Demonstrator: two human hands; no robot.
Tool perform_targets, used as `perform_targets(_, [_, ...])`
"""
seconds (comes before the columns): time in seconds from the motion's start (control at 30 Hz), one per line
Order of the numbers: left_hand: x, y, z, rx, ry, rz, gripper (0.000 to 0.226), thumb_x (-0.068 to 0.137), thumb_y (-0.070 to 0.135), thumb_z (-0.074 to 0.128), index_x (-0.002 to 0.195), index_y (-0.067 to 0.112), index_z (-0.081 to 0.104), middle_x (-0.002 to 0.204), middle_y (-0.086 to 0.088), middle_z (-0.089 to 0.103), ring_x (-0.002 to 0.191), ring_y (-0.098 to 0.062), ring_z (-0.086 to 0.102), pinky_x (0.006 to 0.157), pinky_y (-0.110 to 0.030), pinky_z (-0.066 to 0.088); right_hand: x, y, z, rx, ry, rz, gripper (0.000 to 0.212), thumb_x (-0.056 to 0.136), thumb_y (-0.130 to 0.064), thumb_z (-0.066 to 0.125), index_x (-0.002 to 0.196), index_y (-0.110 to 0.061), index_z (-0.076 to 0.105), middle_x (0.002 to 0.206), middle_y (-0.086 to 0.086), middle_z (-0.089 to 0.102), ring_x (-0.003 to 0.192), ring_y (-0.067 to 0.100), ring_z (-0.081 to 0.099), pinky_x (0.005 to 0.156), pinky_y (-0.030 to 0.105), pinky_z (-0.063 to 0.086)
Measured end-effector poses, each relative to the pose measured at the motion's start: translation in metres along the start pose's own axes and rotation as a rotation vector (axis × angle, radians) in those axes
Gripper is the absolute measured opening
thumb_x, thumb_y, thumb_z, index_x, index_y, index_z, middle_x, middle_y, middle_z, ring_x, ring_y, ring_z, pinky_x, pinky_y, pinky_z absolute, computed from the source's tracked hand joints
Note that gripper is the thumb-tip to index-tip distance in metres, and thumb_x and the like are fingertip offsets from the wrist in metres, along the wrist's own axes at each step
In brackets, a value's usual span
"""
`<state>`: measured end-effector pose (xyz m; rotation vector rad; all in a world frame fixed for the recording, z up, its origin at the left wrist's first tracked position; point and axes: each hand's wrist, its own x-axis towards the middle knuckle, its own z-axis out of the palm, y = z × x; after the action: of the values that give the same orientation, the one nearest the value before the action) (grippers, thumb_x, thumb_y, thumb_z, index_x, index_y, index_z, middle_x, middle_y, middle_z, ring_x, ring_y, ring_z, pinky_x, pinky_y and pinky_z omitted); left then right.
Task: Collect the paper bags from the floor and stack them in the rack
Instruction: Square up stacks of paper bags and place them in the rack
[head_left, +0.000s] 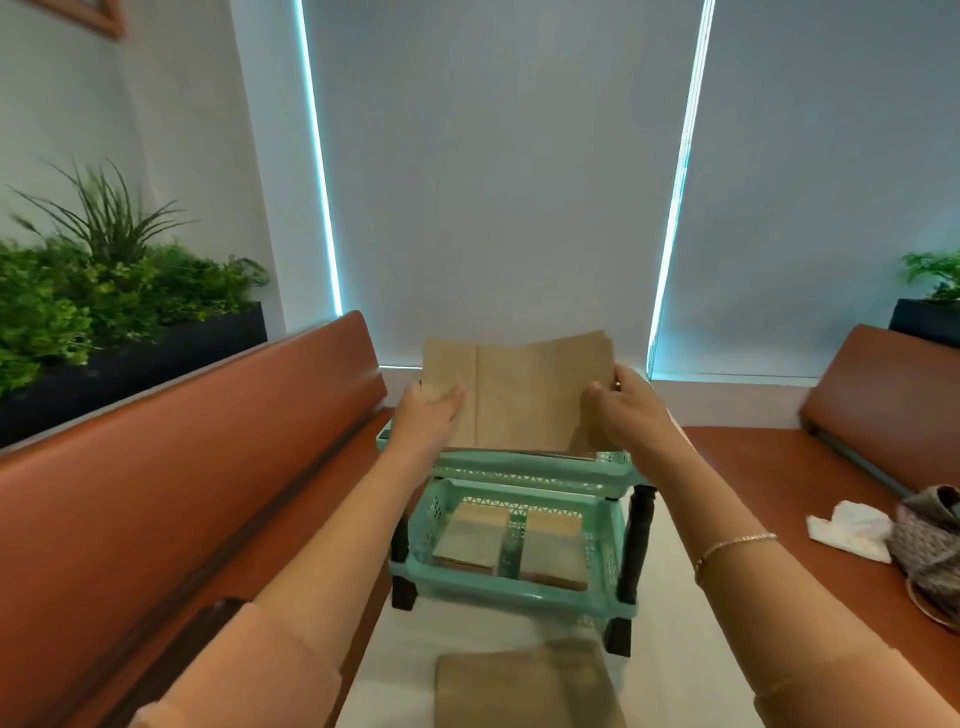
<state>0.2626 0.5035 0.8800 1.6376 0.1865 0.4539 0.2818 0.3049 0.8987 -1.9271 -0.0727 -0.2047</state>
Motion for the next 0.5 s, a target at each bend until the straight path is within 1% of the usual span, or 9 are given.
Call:
perform_targets(0.07, [0.021, 0.006, 0.001, 0.098, -0.023, 0.001, 0.03, 0.09, 0.028, 0.061, 0.112, 0.01, 0.051, 0.109, -0.004, 0.061, 0.102, -0.022, 0.059, 0.094, -0.039, 0.048, 0.012, -0.005, 0.004, -0.083, 0.033, -0.015, 0.024, 0.092, -0.012, 0.043, 0.115, -0.012, 0.05, 0.108, 0.01, 0.06, 0.097, 0.03, 0.06, 0.086, 0.046, 0.053])
perform_targets(0.13, [0.042, 0.014, 0.005, 0.198, -0.066, 0.004, 0.041, 0.089, 0.03, 0.061, 0.12, 0.005, 0.05, 0.116, -0.007, 0.061, 0.106, -0.025, 0.058, 0.095, -0.038, 0.047, 0.026, -0.01, 0.007, -0.202, 0.106, -0.03, 0.022, 0.091, -0.008, 0.042, 0.11, -0.007, 0.054, 0.109, 0.013, 0.061, 0.095, 0.03, 0.057, 0.08, 0.037, 0.049])
perform_targets(0.17, [0.052, 0.02, 0.009, 0.255, -0.075, 0.009, 0.045, 0.089, 0.031, 0.061, 0.124, 0.004, 0.048, 0.119, -0.008, 0.06, 0.109, -0.027, 0.057, 0.093, -0.036, 0.047, 0.033, -0.014, 0.008, -0.268, 0.144, -0.013, 0.025, 0.091, -0.006, 0.041, 0.112, -0.003, 0.055, 0.111, 0.017, 0.06, 0.096, 0.032, 0.056, 0.078, 0.035, 0.046])
perform_targets(0.27, [0.079, 0.037, 0.019, 0.515, -0.069, 0.019, 0.047, 0.089, 0.03, 0.061, 0.123, 0.0, 0.049, 0.121, -0.013, 0.058, 0.112, -0.03, 0.055, 0.089, -0.034, 0.045, 0.054, -0.024, 0.012, -0.413, 0.166, 0.074, 0.025, 0.092, -0.001, 0.04, 0.108, 0.008, 0.057, 0.116, 0.024, 0.059, 0.106, 0.036, 0.055, 0.086, 0.034, 0.044])
perform_targets(0.33, [0.091, 0.042, 0.023, 0.707, -0.115, 0.026, 0.042, 0.09, 0.03, 0.059, 0.118, -0.002, 0.053, 0.118, -0.014, 0.059, 0.106, -0.028, 0.056, 0.084, -0.032, 0.045, 0.065, -0.026, 0.018, -0.497, 0.137, 0.104, 0.02, 0.093, -0.002, 0.041, 0.095, 0.006, 0.059, 0.116, 0.022, 0.06, 0.099, 0.033, 0.055, 0.089, 0.034, 0.044])
perform_targets(0.37, [0.096, 0.041, 0.025, 0.789, -0.147, 0.031, 0.04, 0.091, 0.029, 0.058, 0.116, -0.002, 0.055, 0.112, -0.014, 0.06, 0.1, -0.025, 0.056, 0.079, -0.031, 0.044, 0.07, -0.025, 0.021, -0.531, 0.129, 0.112, 0.02, 0.094, -0.003, 0.041, 0.092, 0.005, 0.059, 0.116, 0.021, 0.06, 0.094, 0.03, 0.054, 0.089, 0.032, 0.044])
perform_targets(0.43, [0.107, 0.035, 0.028, 0.911, -0.206, 0.021, 0.037, 0.092, 0.027, 0.056, 0.114, -0.001, 0.056, 0.099, -0.011, 0.057, 0.088, -0.021, 0.052, 0.071, -0.028, 0.04, 0.08, -0.019, 0.027, -0.546, 0.131, 0.136, 0.021, 0.094, -0.004, 0.042, 0.101, 0.006, 0.059, 0.116, 0.019, 0.06, 0.097, 0.029, 0.055, 0.089, 0.031, 0.044])
perform_targets(0.47, [0.112, 0.031, 0.029, 0.944, -0.224, 0.014, 0.037, 0.091, 0.027, 0.056, 0.115, -0.001, 0.056, 0.097, -0.01, 0.056, 0.088, -0.021, 0.052, 0.07, -0.028, 0.04, 0.083, -0.015, 0.029, -0.532, 0.136, 0.152, 0.023, 0.094, -0.005, 0.043, 0.106, 0.006, 0.059, 0.116, 0.019, 0.06, 0.101, 0.03, 0.056, 0.089, 0.031, 0.044])
perform_targets(0.5, [0.117, 0.026, 0.03, 0.961, -0.24, 0.0, 0.038, 0.091, 0.027, 0.057, 0.117, -0.001, 0.054, 0.1, -0.011, 0.057, 0.092, -0.023, 0.055, 0.073, -0.03, 0.043, 0.086, -0.012, 0.032, -0.515, 0.139, 0.164, 0.024, 0.094, -0.005, 0.043, 0.108, 0.006, 0.058, 0.116, 0.02, 0.06, 0.101, 0.03, 0.056, 0.089, 0.031, 0.044])
